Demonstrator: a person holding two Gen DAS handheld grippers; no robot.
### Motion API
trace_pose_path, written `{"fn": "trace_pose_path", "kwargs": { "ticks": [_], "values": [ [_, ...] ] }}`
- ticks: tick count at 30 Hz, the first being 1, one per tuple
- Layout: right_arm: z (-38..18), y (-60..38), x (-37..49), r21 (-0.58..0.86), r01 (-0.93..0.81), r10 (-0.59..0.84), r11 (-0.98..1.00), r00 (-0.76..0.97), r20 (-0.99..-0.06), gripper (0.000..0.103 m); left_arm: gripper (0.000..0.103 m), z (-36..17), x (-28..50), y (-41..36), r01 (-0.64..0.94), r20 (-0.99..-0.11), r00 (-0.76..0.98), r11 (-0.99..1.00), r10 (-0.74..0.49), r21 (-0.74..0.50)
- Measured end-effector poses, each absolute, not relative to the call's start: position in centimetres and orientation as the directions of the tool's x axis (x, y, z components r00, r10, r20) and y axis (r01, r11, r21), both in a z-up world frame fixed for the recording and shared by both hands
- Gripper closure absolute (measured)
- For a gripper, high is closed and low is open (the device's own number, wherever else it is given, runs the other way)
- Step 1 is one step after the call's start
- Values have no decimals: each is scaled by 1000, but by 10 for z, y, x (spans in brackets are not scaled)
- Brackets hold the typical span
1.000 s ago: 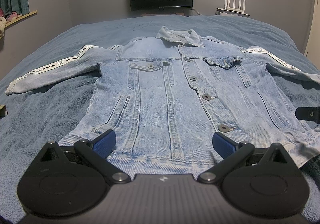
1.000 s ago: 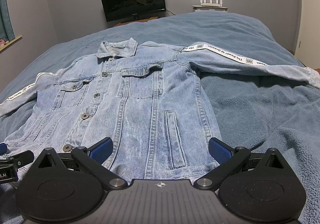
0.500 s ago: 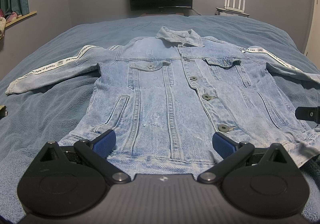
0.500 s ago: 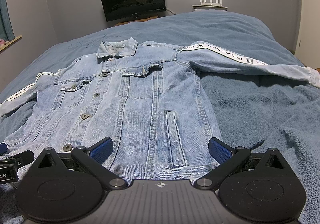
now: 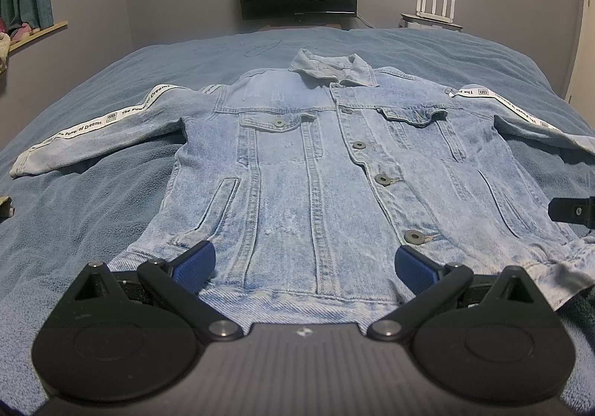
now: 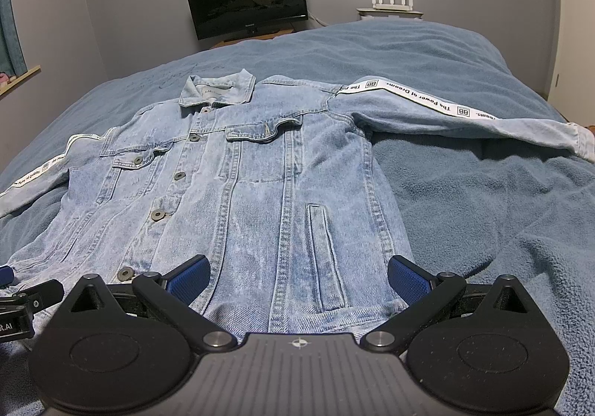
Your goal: Fold large clothes
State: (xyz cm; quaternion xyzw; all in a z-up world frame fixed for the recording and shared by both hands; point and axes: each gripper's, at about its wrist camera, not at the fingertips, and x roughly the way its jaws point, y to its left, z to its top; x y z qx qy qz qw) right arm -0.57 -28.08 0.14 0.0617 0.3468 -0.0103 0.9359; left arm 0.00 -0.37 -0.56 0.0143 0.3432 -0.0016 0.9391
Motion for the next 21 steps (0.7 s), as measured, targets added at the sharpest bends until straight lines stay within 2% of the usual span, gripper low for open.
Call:
{"fn": "trace_pose_path", "kwargs": {
  "ticks": [11,17,21],
  "values": [
    [3,-280,-10,123,59,35,991,766,-642,0,0,11,-3,-6,35,-632,775,999,-32,-7],
    [18,-313,-6,297,117,83,948,809,-583,0,0,43,27,4,27,-640,768,1000,-23,-4],
    [21,-349,15,381,203,56,902,820,-570,0,0,65,64,6,7,-642,766,1000,-13,-11]
  ]
}}
